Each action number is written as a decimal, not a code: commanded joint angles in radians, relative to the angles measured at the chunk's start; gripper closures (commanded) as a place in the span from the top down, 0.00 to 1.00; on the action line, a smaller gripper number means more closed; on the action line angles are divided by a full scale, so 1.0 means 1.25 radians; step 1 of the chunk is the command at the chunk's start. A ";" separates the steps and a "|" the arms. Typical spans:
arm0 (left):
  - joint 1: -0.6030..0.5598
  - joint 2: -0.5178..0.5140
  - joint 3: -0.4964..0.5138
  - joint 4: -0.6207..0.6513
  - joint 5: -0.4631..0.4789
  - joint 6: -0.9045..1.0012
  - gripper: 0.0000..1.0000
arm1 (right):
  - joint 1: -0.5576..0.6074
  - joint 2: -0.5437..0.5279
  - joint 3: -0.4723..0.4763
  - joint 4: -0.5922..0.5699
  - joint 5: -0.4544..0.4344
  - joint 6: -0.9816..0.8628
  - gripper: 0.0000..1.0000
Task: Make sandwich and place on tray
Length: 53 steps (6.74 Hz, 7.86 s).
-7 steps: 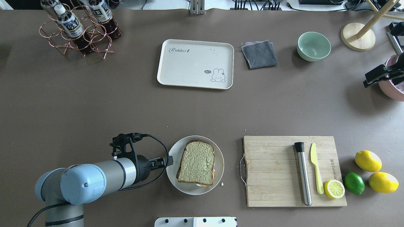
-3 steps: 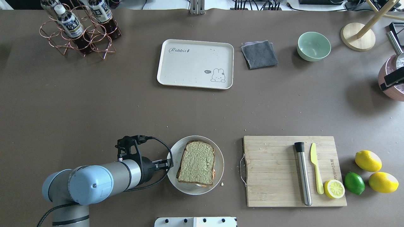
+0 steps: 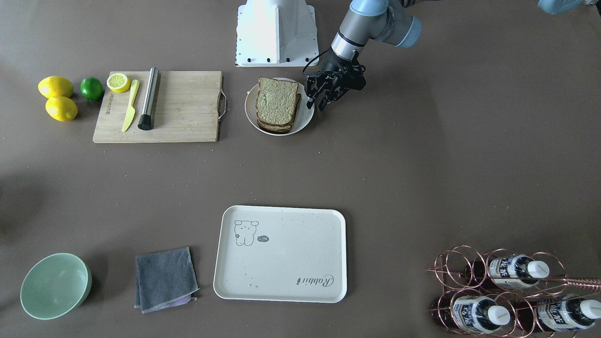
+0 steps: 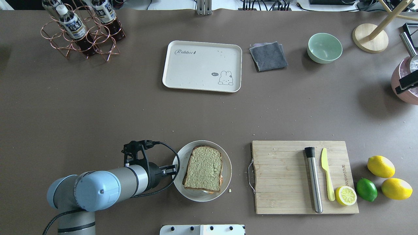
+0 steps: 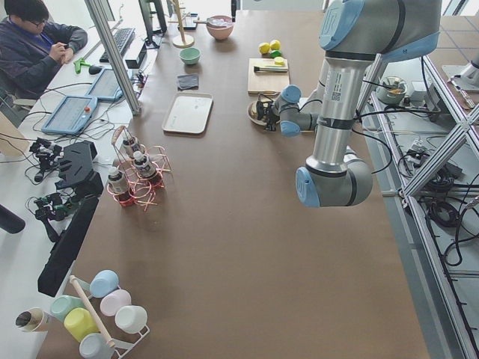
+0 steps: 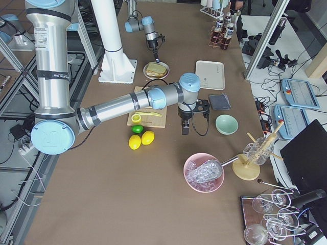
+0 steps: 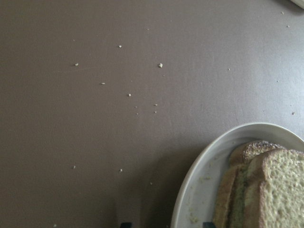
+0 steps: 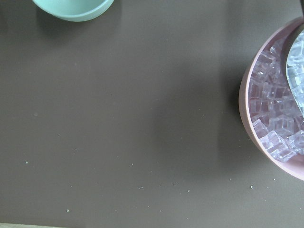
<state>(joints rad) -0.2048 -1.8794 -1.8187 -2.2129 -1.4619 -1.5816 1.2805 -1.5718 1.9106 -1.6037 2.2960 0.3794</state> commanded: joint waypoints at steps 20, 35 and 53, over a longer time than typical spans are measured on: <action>-0.422 -0.488 0.646 -0.029 -0.223 0.316 0.10 | 0.014 -0.084 -0.004 0.005 -0.007 -0.002 1.00; -0.946 0.344 -0.041 0.219 -0.668 1.152 0.97 | 0.183 -0.199 -0.028 0.001 -0.073 -0.263 1.00; -1.100 0.431 0.066 0.434 -0.741 1.397 0.97 | 0.183 -0.196 -0.050 0.003 -0.051 -0.270 1.00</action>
<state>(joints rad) -1.5811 -1.3466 -1.7369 -1.6705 -2.3890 0.1641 1.5092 -1.8163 1.8485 -1.6000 2.2309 0.0403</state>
